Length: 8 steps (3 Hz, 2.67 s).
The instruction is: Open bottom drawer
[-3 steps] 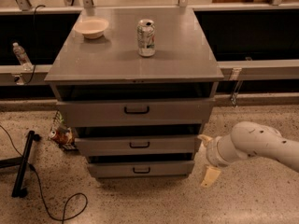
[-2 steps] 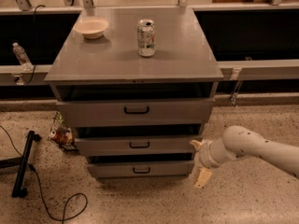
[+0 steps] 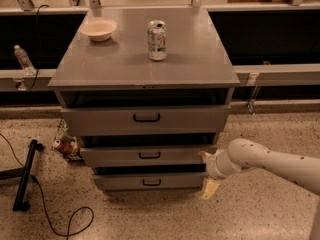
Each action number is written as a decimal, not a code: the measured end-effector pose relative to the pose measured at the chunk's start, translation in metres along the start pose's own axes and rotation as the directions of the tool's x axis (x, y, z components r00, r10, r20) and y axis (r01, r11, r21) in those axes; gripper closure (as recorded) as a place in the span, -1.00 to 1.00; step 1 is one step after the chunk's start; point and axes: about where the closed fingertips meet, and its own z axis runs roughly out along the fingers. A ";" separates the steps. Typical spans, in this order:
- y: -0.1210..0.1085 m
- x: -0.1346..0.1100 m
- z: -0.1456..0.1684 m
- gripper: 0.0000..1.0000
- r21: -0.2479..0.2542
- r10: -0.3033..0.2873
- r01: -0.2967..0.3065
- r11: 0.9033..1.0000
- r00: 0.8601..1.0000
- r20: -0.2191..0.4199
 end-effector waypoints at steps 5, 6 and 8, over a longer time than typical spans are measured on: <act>0.033 0.061 0.115 -1.00 -0.147 0.061 -0.071 0.987 0.996 -0.070; 0.034 0.063 0.132 -1.00 -0.149 0.054 -0.054 0.987 0.999 -0.003; 0.034 0.063 0.173 -1.00 -0.132 -0.008 0.017 0.991 0.997 0.070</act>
Offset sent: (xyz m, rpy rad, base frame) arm 0.0039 -0.0086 -0.1358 -0.0859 0.2127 -0.0191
